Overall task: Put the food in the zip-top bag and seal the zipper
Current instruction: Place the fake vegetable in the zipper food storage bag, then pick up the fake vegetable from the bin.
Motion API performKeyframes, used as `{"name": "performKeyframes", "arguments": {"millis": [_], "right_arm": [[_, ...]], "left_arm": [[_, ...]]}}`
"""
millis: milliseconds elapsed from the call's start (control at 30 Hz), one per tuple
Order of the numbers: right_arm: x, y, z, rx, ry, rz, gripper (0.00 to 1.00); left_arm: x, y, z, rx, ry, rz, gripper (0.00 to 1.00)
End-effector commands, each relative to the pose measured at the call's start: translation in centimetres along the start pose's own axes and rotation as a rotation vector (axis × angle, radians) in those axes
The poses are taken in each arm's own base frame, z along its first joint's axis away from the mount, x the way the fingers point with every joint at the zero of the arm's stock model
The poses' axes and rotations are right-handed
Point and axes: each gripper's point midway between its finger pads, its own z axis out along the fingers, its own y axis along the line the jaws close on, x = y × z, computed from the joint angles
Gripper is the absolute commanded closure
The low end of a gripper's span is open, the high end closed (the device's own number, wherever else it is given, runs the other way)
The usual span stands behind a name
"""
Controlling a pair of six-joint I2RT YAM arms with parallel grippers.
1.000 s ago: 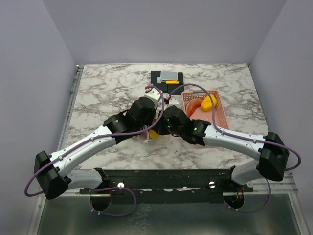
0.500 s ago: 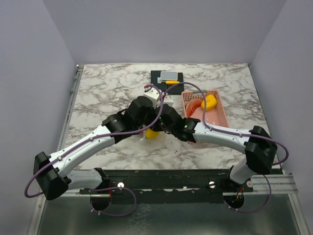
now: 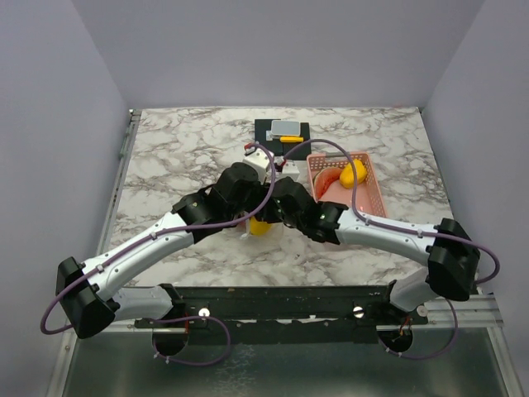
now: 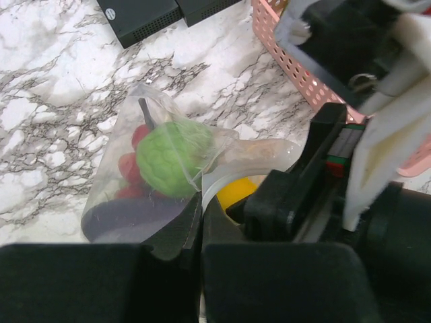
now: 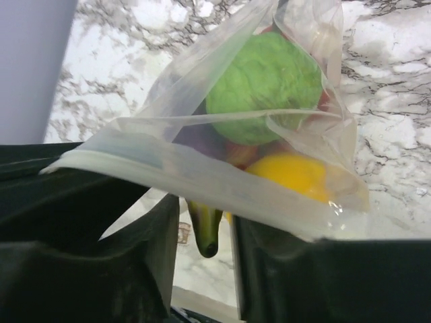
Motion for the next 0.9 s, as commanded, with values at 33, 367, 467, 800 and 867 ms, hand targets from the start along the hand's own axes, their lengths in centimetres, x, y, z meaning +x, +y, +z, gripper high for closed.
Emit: {"name": "performKeyframes", "arguments": {"millis": [33,367,467,800,867], "right_arm": [[-1.7,-0.7,-2.1,0.013,-0.057,-0.017,0.49],[-3.1,-1.9,-6.7,0.013,-0.086,-0.047,0.33],[-4.0,-3.9,-8.7,0.087,-0.120,-0.067,0.33],[-6.8,-11.0,-13.6,0.388,-0.195,-0.186,0.26],[-7.3,-12.2,-13.8,0.435,-0.200,-0.195,0.24]], "left_arm": [[-1.2,0.3,-0.4,-0.013,-0.053,-0.025,1.00],[-1.1,0.9,-0.2,-0.043,-0.054,-0.037,1.00],[-1.0,1.0,-0.1,-0.049,-0.052,-0.037,1.00],[-1.1,1.2,-0.2,-0.056,-0.056,-0.040,1.00],[-1.1,1.2,-0.2,-0.056,-0.056,-0.040,1.00]]}}
